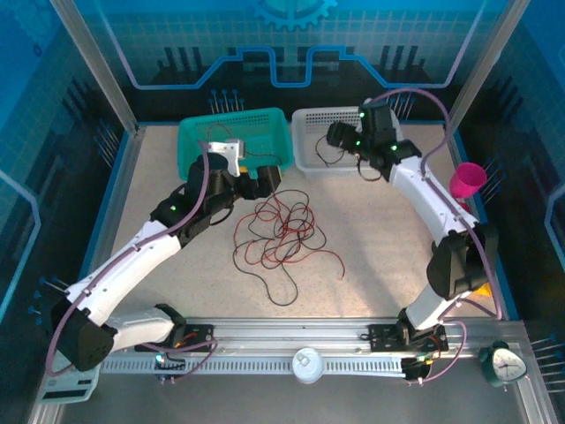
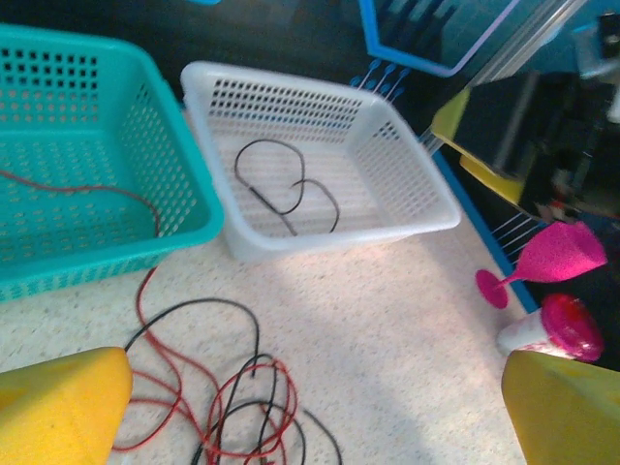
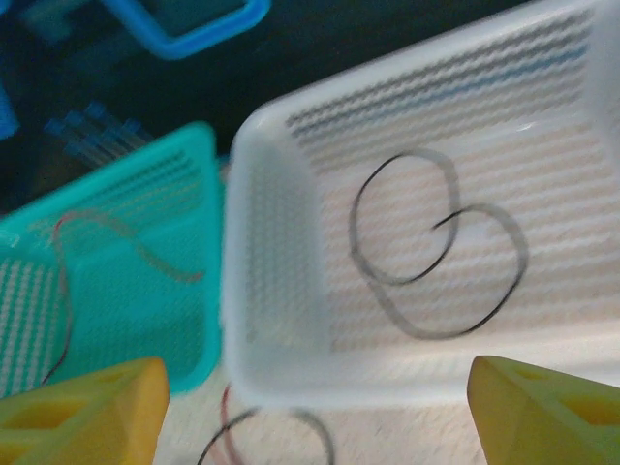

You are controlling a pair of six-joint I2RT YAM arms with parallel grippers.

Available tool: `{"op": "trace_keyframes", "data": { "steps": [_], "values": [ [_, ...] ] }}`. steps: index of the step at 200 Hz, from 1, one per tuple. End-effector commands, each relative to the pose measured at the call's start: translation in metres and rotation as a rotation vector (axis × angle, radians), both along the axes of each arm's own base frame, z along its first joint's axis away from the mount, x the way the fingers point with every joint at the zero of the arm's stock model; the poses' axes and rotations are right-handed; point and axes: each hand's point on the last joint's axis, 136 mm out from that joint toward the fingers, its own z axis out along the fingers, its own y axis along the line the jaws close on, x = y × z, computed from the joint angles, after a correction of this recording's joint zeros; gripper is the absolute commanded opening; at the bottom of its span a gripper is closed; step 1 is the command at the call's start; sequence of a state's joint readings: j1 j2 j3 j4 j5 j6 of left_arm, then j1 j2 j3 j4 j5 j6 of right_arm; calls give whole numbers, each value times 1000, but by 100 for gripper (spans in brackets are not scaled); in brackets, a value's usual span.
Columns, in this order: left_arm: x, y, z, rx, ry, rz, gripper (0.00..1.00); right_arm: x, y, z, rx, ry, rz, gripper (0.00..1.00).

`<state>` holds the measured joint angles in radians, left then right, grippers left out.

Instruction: Untangle the cables

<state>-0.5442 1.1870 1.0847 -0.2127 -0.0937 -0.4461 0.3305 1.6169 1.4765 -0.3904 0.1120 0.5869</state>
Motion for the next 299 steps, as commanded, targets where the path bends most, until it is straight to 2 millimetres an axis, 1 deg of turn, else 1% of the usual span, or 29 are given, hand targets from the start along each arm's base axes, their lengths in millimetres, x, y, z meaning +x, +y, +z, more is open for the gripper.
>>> {"op": "trace_keyframes", "data": {
  "steps": [1,21,32,47,65,75,89,115,143,175,185,198,226,242,250,265,287,299],
  "values": [
    [-7,19,-48,81,138,68,99,-38,45,-10,58,18,139,81],
    [-19,26,-81,96,243,96,99,-78,75,-34,54,72,242,79],
    [-27,29,-99,90,296,104,99,-96,86,-45,56,94,278,78],
    [-36,33,-120,70,356,131,96,-117,94,-58,68,126,301,76],
    [-41,36,-139,45,397,155,92,-135,97,-67,53,127,312,75],
    [-43,37,-148,41,421,167,89,-141,96,-70,35,124,314,74],
    [-45,38,-160,38,450,185,87,-145,97,-69,15,111,327,74],
    [-42,30,-176,15,488,176,82,-148,100,-65,15,100,351,73],
    [-38,25,-188,8,524,174,80,-149,102,-62,16,93,361,73],
    [-39,20,-203,-11,568,178,80,-149,100,-58,14,84,353,73],
    [-37,17,-205,-24,574,177,79,-149,99,-56,13,79,350,73],
    [-35,12,-210,-37,590,167,75,-148,99,-53,13,71,346,73],
    [-33,5,-220,-53,617,165,63,-146,98,-47,4,60,344,73],
    [-32,5,-221,-59,607,169,52,-146,98,-44,-1,53,348,73],
    [-30,6,-218,-57,595,174,46,-146,98,-44,-3,53,349,73],
    [-25,6,-210,-49,561,175,31,-147,100,-42,3,50,361,72],
    [-15,4,-189,-16,504,150,1,-147,104,-41,2,40,390,72],
    [-7,-1,-169,3,442,106,0,-147,106,-37,-6,23,410,72]
  ]
}}
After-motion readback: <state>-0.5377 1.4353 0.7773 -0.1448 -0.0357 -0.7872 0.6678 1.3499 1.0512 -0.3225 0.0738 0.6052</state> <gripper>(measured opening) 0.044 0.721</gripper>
